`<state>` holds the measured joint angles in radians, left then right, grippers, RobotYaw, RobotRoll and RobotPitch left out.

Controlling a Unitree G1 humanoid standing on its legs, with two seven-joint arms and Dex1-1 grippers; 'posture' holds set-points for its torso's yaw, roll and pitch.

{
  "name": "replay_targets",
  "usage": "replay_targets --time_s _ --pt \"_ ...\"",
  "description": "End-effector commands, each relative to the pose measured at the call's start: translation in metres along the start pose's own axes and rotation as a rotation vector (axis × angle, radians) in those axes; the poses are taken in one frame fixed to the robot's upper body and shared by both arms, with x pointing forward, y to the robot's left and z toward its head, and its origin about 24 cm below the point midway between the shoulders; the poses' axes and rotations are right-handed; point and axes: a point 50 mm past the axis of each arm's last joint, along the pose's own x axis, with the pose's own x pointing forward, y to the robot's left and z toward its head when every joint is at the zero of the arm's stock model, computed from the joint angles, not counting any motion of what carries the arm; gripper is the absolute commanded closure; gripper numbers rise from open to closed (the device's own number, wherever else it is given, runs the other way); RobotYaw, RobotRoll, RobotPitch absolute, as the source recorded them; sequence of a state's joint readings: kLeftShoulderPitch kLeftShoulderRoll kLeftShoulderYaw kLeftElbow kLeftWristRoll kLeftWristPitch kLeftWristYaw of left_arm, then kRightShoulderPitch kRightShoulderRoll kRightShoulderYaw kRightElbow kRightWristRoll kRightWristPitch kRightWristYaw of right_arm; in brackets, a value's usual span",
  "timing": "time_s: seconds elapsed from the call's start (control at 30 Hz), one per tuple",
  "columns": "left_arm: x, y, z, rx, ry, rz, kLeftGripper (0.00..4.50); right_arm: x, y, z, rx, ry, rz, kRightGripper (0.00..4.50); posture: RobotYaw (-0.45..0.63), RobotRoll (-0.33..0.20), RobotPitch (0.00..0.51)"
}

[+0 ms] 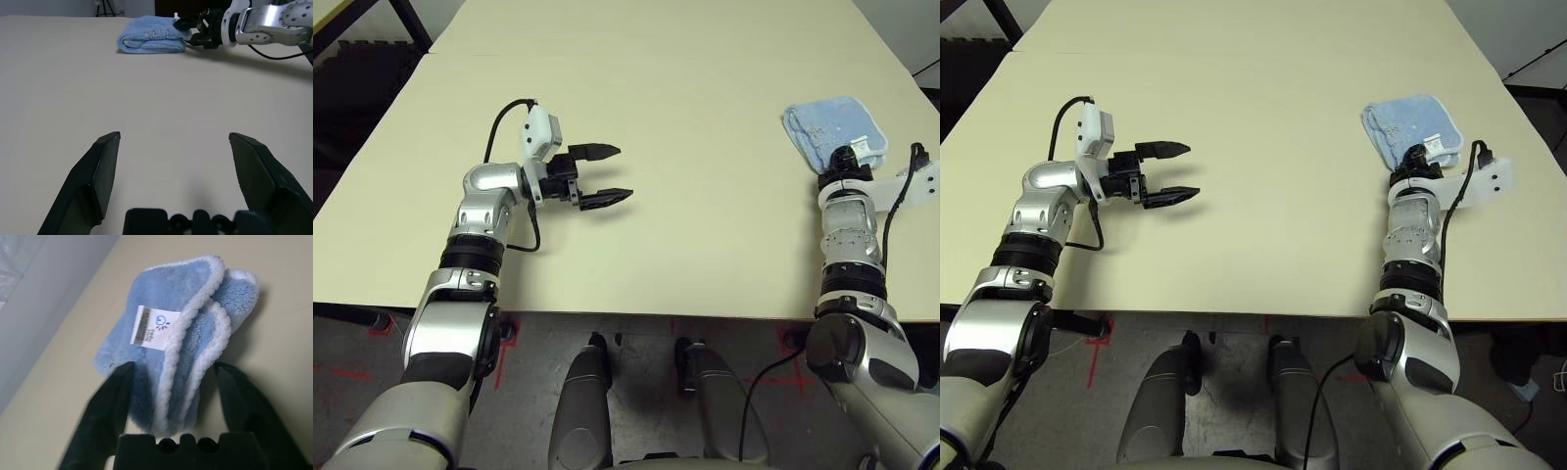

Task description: Fold the towel and set it aside.

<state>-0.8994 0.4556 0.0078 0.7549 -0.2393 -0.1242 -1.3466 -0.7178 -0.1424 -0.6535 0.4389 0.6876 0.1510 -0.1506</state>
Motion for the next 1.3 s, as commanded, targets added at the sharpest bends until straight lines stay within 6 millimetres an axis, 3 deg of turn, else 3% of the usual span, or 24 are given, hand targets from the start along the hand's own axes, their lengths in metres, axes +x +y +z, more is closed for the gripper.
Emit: replay_targets --time_s 0.03,0.13,0.27,0.63,0.8,1.07,1.3 --pt "0.003 0.000 0.000 0.009 0.016 -0.013 0.00 -0.015 0.004 0.002 -0.005 0.054 -0.038 0.06 -0.05 0.000 0.212" --pt "0.005 0.000 -0.001 0.008 0.015 -0.013 0.00 -0.022 0.011 0.006 -0.006 0.067 -0.014 0.06 -0.05 0.000 0.211" --pt "0.008 0.000 0.000 0.009 0.010 -0.015 0.00 -0.013 0.016 0.008 -0.015 0.082 0.009 0.06 -0.06 0.000 0.209" --pt "0.007 0.000 0.000 0.016 0.018 -0.020 0.00 0.014 0.030 -0.030 -0.050 0.206 0.064 0.06 -0.03 0.000 0.206" --pt "0.007 -0.001 0.001 0.018 0.022 -0.024 0.00 0.021 0.034 -0.036 -0.052 0.205 0.075 0.06 -0.03 0.000 0.205" --pt "0.000 0.004 0.001 0.003 0.003 0.071 0.00 0.020 0.026 -0.011 -0.181 0.176 0.150 0.06 -0.05 0.000 0.196" --pt "-0.021 0.018 0.011 -0.049 -0.070 0.349 0.00 -0.015 0.032 0.015 -0.497 0.348 0.445 0.06 -0.07 0.000 0.193"
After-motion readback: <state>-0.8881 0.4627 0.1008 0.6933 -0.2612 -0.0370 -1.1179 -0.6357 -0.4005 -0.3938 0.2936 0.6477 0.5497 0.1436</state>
